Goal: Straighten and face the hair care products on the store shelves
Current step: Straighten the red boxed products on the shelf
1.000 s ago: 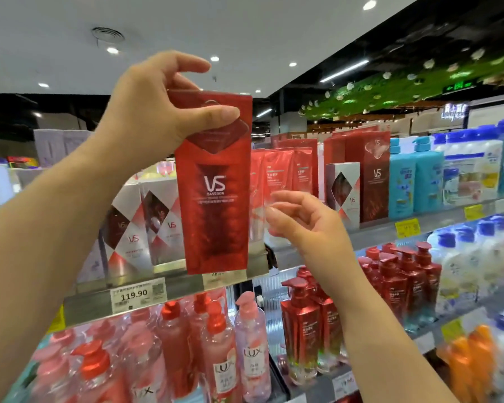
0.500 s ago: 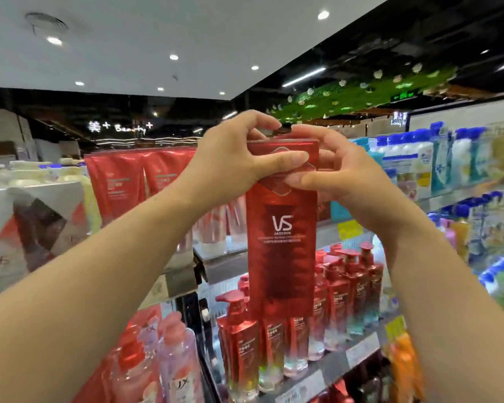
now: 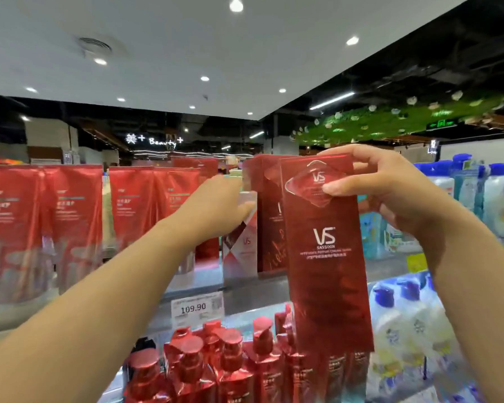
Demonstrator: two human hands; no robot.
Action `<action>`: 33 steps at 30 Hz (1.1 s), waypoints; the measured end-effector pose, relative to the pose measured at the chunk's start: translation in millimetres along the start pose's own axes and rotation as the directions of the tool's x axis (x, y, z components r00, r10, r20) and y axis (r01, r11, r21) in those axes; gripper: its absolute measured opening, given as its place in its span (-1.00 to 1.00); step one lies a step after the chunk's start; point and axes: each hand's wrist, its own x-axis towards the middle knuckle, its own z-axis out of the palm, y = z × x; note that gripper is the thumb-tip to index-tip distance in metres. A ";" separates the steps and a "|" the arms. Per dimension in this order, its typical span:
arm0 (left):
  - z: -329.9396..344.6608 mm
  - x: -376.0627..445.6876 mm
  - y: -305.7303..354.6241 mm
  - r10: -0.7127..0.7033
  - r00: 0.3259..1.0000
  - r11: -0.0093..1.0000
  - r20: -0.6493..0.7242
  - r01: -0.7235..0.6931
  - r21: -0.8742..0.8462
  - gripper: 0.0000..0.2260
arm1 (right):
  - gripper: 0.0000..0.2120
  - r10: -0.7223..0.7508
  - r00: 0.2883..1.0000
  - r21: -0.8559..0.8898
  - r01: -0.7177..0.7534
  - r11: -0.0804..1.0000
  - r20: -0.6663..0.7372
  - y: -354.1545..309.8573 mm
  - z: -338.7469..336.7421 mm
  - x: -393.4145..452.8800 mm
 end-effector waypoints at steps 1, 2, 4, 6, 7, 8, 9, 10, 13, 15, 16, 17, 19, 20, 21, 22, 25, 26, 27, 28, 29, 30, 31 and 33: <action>3.7 1.7 0.8 -0.024 1.000 1.000 0.015 0.023 0.010 -0.73 | -0.42 -0.005 1.000 0.010 0.005 1.000 0.005 3.5 -6.7 2.7; 6.3 3.3 0.9 -0.043 0.999 0.999 0.020 0.043 0.008 -0.72 | -0.42 -0.013 1.000 0.020 0.013 1.000 0.009 6.7 -12.4 5.3; 7.5 4.8 0.4 -0.074 0.997 0.997 -0.001 0.074 0.012 -0.64 | -0.44 -0.034 0.999 0.039 0.034 0.999 0.016 11.4 -21.0 10.1; 2.6 2.9 1.7 -0.093 0.995 0.996 -0.038 0.093 -0.010 -0.54 | -0.46 -0.061 0.998 0.060 0.058 0.996 0.035 13.9 -25.6 15.2; -1.1 0.0 3.7 -0.091 0.994 0.995 -0.055 0.089 -0.036 -0.52 | -0.47 -0.075 0.996 0.073 0.072 0.995 0.045 14.2 -26.9 18.1; -5.0 -3.8 6.1 -0.084 0.994 0.995 -0.071 0.079 -0.065 -0.52 | -0.48 -0.090 0.994 0.088 0.085 0.992 0.054 13.9 -27.3 21.5; -9.0 -8.5 8.7 -0.077 0.993 0.993 -0.087 0.069 -0.094 -0.54 | -0.48 -0.104 0.993 0.104 0.097 0.990 0.063 12.8 -26.9 25.4; -13.2 -14.2 12.0 -0.073 0.992 0.991 -0.105 0.061 -0.120 -0.57 | -0.49 -0.120 0.990 0.122 0.111 0.986 0.071 11.0 -25.6 29.4; -27.9 -30.3 15.5 -0.053 0.980 0.988 -0.192 0.024 -0.153 -0.69 | -0.57 -0.163 0.982 0.173 0.145 0.974 0.096 3.4 -17.5 42.5; -41.4 -38.5 13.1 -0.084 0.968 0.990 -0.236 0.054 -0.129 -0.65 | -0.60 -0.182 0.977 0.158 0.162 0.974 0.115 -2.3 -9.7 51.8; -48.8 -42.3 10.9 -0.127 0.957 0.986 -0.260 0.095 -0.134 -0.57 | -0.60 -0.188 0.974 0.135 0.171 0.976 0.126 -5.8 -5.5 56.7; -56.4 -46.3 7.8 -0.170 0.942 0.979 -0.288 0.128 -0.160 -0.51 | -0.56 -0.190 0.972 0.111 0.176 0.978 0.136 -9.5 -1.7 61.5; -72.8 -55.1 1.3 -0.225 0.919 0.959 -0.322 0.151 -0.241 -0.49 | -0.44 -0.186 0.971 0.084 0.175 0.981 0.150 -17.1 4.5 71.1; -81.4 -60.2 -1.1 -0.248 0.914 0.947 -0.322 0.159 -0.278 -0.50 | -0.41 -0.186 0.970 0.076 0.176 0.982 0.156 -20.5 6.6 75.3; -89.8 -65.3 -3.6 -0.268 0.910 0.938 -0.317 0.170 -0.304 -0.50 | -0.38 -0.184 0.969 0.062 0.176 0.982 0.166 -23.4 8.7 79.6; -97.2 -70.4 -5.6 -0.280 0.907 0.932 -0.314 0.179 -0.314 -0.49 | -0.36 -0.183 0.966 0.038 0.180 0.983 0.184 -26.1 11.2 83.4; -112.9 -81.5 -11.8 -0.299 0.902 0.935 -0.311 0.211 -0.286 -0.53 | -0.26 -0.181 0.947 -0.057 0.203 0.978 0.266 -34.7 22.5 93.3; -115.6 -84.2 -13.4 -0.304 0.903 0.935 -0.304 0.221 -0.279 -0.55 | -0.23 -0.178 0.941 -0.087 0.211 0.974 0.287 -37.3 27.3 96.8; -117.5 -87.0 -14.9 -0.308 0.904 0.934 -0.296 0.228 -0.274 -0.56 | -0.21 -0.173 0.936 -0.115 0.217 0.969 0.305 -39.5 32.3 100.7; -118.8 -89.8 -16.7 -0.309 0.908 0.934 -0.284 0.233 -0.272 -0.55 | -0.20 -0.169 0.932 -0.141 0.223 0.964 0.321 -41.5 37.2 104.3; -119.6 -92.7 -18.5 -0.309 0.913 0.933 -0.268 0.236 -0.271 -0.53 | -0.23 -0.165 0.929 -0.165 0.229 0.959 0.332 -42.9 41.2 107.9; -120.3 -95.3 -19.7 -0.307 0.918 0.933 -0.250 0.238 -0.270 -0.50 | -0.28 -0.160 0.927 -0.186 0.233 0.955 0.339 -43.9 44.5 111.2; -120.8 -97.5 -20.7 -0.305 0.923 0.933 -0.235 0.241 -0.267 -0.46 | -0.37 -0.156 0.926 -0.204 0.236 0.950 0.345 -44.8 47.2 114.2; -121.0 -100.6 -23.8 -0.307 0.926 0.933 -0.218 0.248 -0.261 -0.43 | -0.56 -0.155 0.919 -0.246 0.255 0.935 0.361 -44.4 52.4 119.4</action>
